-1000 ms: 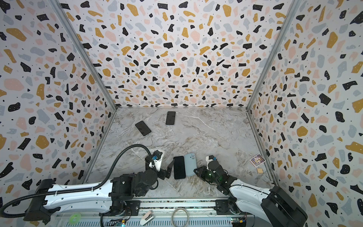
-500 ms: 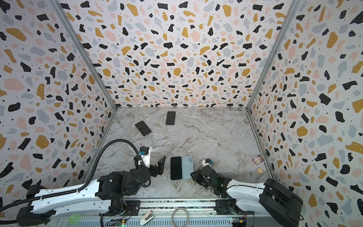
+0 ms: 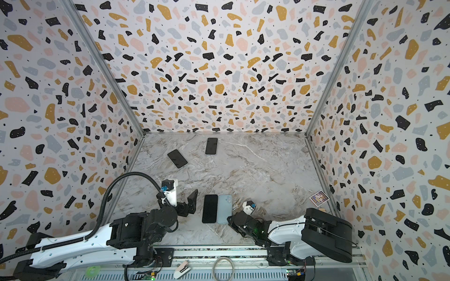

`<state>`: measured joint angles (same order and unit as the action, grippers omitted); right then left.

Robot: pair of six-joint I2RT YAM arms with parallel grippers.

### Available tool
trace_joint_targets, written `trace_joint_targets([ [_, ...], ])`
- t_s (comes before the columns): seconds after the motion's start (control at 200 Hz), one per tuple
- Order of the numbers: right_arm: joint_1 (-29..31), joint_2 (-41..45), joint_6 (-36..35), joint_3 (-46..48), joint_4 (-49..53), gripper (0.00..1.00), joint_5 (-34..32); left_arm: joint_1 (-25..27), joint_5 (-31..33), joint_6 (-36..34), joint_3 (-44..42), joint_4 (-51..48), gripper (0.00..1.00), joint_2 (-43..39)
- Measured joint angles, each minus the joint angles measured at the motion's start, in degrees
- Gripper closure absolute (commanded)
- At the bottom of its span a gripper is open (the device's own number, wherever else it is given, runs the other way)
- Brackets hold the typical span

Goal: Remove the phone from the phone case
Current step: 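Lower the mint case beside the phone with the right gripper while the left lifts away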

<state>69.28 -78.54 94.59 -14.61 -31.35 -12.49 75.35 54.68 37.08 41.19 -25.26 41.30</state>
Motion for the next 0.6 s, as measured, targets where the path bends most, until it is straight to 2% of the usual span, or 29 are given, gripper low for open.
trace_joint_targets([
  [0.205,3.13,-6.01,3.72,-3.98,-3.39,1.00,-3.48,-0.31,0.74,0.02,0.87,-1.77,0.03,-0.44],
  [0.601,3.28,-13.46,4.61,-9.33,-6.29,1.00,-3.98,-0.39,2.01,0.02,1.03,-3.45,0.02,-3.02],
])
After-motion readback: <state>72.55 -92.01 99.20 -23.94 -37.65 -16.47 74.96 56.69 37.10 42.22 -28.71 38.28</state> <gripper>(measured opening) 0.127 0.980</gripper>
